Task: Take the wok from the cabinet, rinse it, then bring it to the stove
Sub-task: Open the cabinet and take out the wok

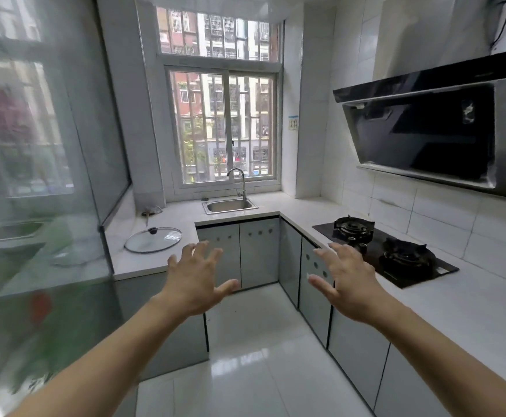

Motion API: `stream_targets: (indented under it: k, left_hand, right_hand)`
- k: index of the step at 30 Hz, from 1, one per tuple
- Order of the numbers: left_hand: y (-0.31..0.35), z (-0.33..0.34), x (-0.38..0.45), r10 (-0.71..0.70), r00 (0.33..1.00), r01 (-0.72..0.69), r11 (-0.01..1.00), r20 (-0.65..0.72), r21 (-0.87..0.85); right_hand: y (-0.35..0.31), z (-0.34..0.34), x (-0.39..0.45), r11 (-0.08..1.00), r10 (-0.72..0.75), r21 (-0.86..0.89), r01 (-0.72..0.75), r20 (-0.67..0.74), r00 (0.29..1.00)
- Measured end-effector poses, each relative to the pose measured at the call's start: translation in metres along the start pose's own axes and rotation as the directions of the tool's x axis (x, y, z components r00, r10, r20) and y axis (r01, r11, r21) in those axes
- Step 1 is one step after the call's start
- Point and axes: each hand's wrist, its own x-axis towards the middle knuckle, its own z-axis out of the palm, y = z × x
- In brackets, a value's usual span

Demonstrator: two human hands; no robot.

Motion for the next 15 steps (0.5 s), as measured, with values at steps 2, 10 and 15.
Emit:
stream_targets:
  k: [2, 10, 15]
  left_hand:
    - [0.007, 0.01, 0.027, -0.01, 1.0, 0.01, 1.0, 0.002, 0.005]
    - [0.011, 0.072, 0.128, -0.007, 1.0, 0.006, 0.997, 0.012, 0.074]
    - [-0.007, 0.125, 0.201, -0.028, 0.999, 0.029, 1.0, 0.034, -0.013]
  right_hand:
    - [0.015, 0.008, 0.027, 1.0, -0.015, 0.028, 0.015, 0.013, 1.0]
    - [0.06, 0.045, 0.13, 0.999, -0.035, 0.011, 0.034, 0.048, 0.998]
    - [0.072, 0.082, 0.205, 0.998, -0.024, -0.053, 0.029, 0.091, 0.996]
